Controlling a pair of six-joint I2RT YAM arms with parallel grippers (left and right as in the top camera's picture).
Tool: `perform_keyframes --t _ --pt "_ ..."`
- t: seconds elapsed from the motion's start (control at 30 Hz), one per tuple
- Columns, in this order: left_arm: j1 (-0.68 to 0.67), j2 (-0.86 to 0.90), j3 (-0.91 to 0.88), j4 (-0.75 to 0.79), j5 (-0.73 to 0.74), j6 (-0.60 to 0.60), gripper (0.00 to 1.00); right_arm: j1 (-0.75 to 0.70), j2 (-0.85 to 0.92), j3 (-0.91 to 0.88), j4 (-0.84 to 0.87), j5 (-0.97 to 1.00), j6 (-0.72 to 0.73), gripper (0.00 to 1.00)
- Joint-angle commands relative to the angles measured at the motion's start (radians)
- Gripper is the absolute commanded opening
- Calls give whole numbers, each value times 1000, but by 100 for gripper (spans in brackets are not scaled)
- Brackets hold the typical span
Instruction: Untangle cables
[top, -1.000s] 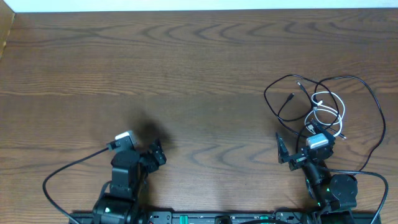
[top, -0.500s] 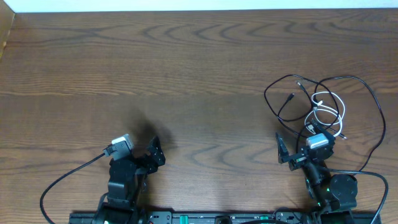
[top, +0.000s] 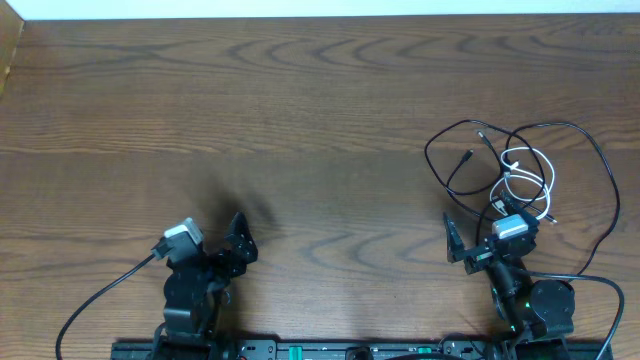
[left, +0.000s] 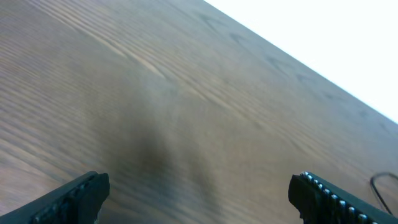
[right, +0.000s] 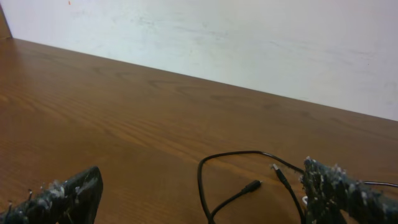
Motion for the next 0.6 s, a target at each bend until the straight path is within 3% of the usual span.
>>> perform_keyframes --t 0.0,0.33,0.57 --pt "24 -26 -21 1 0 1 98 -7 -7 -1 -3 3 -14 99" --pt "27 -34 -23 14 0 1 98 -7 -7 -1 -3 3 -14 99" --pt "27 -34 -105 286 0 1 98 -7 -7 -1 -3 3 -14 99"
